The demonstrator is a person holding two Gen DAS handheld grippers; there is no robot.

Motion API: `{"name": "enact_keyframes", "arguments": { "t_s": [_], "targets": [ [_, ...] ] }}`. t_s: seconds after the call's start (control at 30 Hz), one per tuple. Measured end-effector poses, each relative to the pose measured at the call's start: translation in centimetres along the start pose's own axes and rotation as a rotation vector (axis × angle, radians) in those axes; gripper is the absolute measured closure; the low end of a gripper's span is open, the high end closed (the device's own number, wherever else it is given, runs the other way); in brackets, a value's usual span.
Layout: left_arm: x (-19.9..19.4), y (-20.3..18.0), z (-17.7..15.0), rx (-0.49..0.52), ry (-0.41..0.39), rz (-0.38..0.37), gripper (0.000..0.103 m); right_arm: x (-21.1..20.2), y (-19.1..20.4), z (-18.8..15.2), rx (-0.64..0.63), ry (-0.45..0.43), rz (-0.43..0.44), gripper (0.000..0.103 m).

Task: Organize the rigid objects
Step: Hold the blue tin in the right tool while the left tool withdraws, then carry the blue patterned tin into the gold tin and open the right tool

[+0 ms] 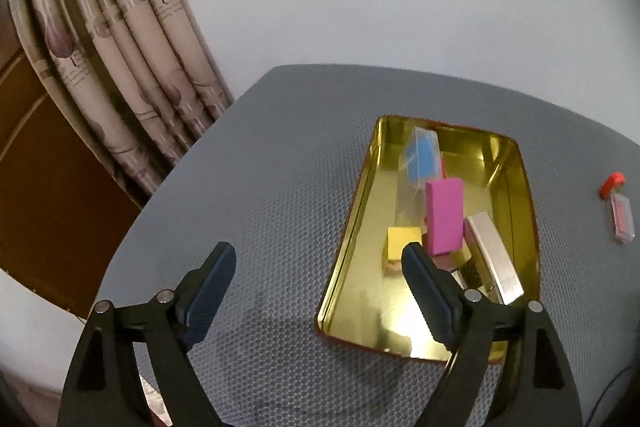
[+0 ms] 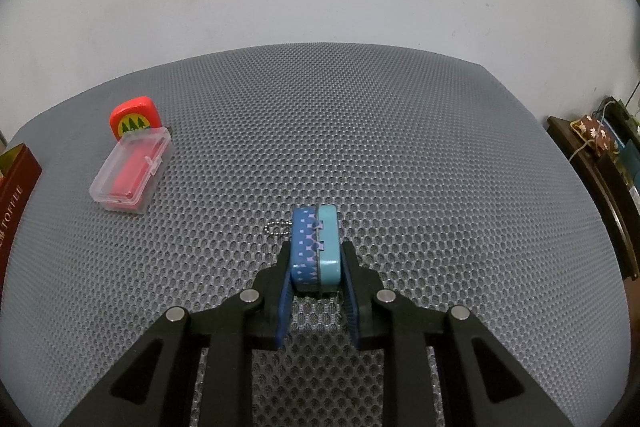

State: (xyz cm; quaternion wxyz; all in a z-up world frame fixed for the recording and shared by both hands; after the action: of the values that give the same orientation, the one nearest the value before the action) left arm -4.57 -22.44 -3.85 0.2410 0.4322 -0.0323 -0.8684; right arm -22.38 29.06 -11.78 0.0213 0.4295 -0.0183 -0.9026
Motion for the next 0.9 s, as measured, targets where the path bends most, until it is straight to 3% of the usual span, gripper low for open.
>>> {"name": "enact_keyframes", "arguments": {
  "t_s": [0.4,0.73,0.9],
  "targets": [
    [1.9,1.2,-0.8,-0.046,0.047,0.012,0.018,0.2,-1.4,0.5,-0.027,0.014,-0.070,0.081],
    [2.3,2.3,-1.6,-0.053,0.068,0.049,0.016,-1.3,1.4,1.7,-0.107,-0.011,0.002,0.081],
    [2.0,2.3,-1.4,-0.043,0.058,0.050,0.016,-2.6,4.1,2.3,-0.172,-0.023,0.088,0.081]
  ]
}}
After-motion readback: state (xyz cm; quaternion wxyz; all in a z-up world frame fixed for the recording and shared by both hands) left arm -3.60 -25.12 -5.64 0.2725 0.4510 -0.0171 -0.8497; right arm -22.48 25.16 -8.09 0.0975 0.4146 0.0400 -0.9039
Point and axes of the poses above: each gripper's, at about its wrist camera, not at the fingertips, and x roughly the way its jaws point, y to its left, z to its top, the point moved 2 cm from there along x, roughly the way its jaws point, and after that the axes turned 5 degrees about z, right-handed, at the moved point
